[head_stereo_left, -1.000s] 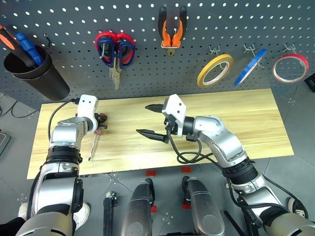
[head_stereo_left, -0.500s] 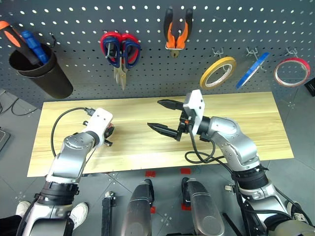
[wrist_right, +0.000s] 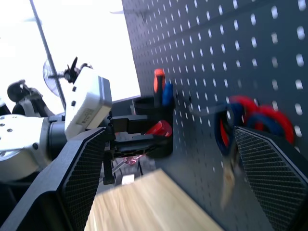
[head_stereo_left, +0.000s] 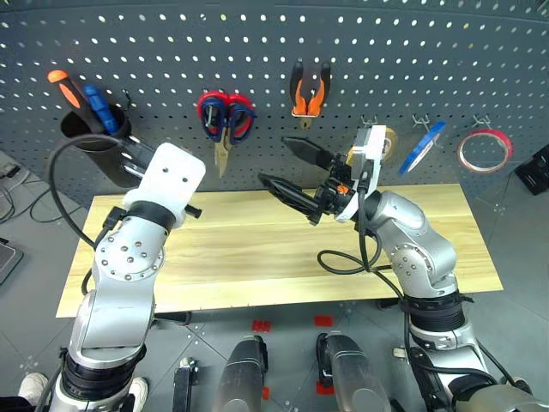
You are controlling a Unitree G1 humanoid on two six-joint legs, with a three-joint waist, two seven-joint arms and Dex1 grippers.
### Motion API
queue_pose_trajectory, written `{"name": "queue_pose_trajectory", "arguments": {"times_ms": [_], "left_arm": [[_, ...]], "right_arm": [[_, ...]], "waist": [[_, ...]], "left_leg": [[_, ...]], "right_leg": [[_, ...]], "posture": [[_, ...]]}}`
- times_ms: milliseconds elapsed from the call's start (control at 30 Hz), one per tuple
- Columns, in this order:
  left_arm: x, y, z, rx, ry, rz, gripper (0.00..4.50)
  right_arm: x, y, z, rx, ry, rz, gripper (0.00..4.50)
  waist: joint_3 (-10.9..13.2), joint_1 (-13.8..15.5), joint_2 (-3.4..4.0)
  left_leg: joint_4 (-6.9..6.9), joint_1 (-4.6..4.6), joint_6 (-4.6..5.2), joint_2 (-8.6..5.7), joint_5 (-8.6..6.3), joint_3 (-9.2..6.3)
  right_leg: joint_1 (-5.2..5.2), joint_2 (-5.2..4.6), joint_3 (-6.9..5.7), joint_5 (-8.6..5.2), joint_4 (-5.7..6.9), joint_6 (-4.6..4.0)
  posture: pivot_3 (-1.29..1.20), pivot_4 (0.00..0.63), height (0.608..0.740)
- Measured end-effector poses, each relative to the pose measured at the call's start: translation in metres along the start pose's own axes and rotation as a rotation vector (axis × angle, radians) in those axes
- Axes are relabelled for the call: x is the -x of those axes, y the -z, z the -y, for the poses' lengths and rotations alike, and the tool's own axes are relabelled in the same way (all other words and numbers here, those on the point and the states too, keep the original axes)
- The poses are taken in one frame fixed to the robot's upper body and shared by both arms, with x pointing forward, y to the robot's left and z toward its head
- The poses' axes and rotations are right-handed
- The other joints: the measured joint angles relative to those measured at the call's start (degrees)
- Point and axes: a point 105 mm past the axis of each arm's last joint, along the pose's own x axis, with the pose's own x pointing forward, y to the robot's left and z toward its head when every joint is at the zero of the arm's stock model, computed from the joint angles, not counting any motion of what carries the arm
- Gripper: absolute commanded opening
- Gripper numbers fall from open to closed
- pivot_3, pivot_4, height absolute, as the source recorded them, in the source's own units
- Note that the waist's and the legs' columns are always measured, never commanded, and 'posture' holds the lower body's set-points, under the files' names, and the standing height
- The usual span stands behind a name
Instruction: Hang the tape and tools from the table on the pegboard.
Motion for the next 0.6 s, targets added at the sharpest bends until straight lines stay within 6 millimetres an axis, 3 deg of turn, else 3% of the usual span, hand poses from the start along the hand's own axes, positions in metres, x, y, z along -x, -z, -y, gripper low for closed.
{"name": "queue_pose_trajectory", "arguments": {"times_ms": [67,233,600], "left_arm": [[-0.003,-0.011,-0.010,-0.017,-0.055,0.047,0.92],[-0.011,-0.052,-0.060,-0.037,-0.279,0.215,0.92],[-0.051,-0.068,-0.091,0.064,-0.396,0.376,0.92]], "right_arm": [[-0.003,-0.002,0.001,0.002,0.000,0.018,4.50],[-0.009,-0.004,0.005,0.010,0.000,0.047,4.50],[-0.023,-0.015,0.000,-0.018,-0.008,0.101,4.50]], "waist": [[-0.4,0.4,0.01],[-1.2,0.9,0.00],[-1.7,0.7,-0.04]], "left_leg": [[0.04,0.01,0.00,0.00,0.00,-0.01],[0.14,0.01,0.01,-0.06,0.00,-0.03],[0.24,0.00,0.01,-0.07,0.00,-0.05]], "right_leg": [[0.02,0.02,0.00,0.00,0.03,0.00],[0.04,0.08,-0.01,0.01,0.14,0.01],[-0.03,0.06,-0.02,0.01,0.43,0.00]], "posture": [[-0.04,0.159,0.740],[-0.04,0.153,0.740],[-0.06,0.168,0.740]]}}
